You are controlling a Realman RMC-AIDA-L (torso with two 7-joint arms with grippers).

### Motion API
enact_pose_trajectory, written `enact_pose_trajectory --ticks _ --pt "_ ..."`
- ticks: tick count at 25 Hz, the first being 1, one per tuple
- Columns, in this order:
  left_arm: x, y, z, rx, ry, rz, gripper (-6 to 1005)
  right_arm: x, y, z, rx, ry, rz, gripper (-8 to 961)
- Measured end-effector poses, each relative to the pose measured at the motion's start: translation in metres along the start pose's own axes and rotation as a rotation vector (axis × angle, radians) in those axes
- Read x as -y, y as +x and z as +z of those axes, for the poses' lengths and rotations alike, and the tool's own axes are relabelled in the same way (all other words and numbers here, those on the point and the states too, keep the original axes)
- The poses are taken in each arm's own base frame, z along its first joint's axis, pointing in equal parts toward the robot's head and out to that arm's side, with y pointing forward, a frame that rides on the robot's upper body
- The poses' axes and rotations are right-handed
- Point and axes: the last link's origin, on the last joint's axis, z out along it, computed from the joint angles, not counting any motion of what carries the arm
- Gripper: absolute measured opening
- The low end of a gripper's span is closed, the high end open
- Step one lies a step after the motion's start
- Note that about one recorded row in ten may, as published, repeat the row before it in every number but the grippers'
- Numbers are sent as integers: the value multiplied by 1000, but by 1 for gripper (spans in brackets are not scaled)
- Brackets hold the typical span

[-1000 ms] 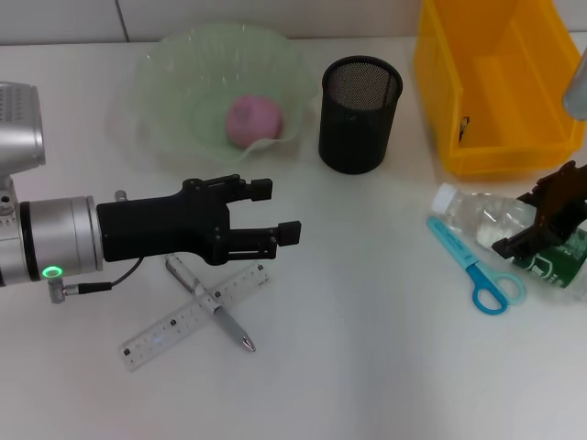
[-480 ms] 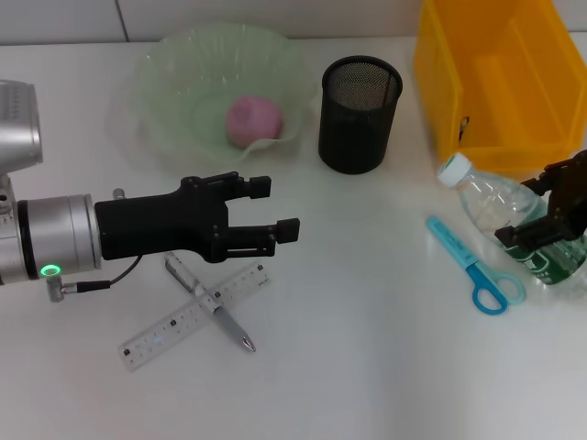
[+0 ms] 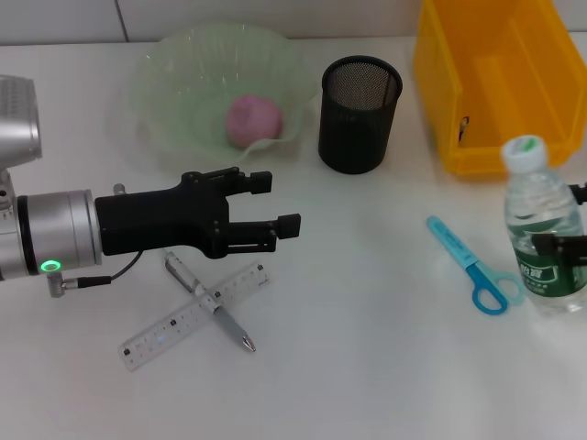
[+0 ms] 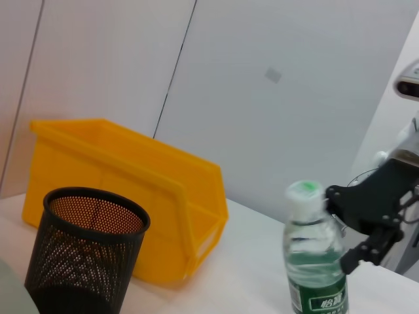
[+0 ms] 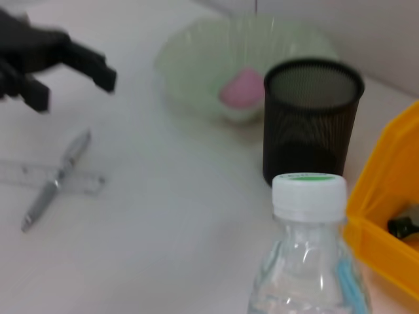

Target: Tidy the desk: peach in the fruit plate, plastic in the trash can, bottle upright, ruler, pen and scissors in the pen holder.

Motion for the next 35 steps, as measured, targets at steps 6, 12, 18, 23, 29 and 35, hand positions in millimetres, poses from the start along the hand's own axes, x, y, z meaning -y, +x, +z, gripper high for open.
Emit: enact_pose_trajectory --ticks 6,12,18,23,29,35 --pt "0 5 3 -3 -15 12 848 -11 34 -27 174 3 43 770" --pt "1 9 5 -4 -21 21 848 -23 65 -40 354 25 37 691" --pt "1 11 6 -4 -26 28 848 -27 78 -40 443 58 32 519" --pt "1 12 7 -4 -29 34 848 -31 85 -40 496 85 7 306" --pt "1 12 7 -4 -29 34 848 -39 91 -48 581 116 -12 133" --pt "1 13 8 -1 -32 35 847 -42 92 -50 648 150 -2 199"
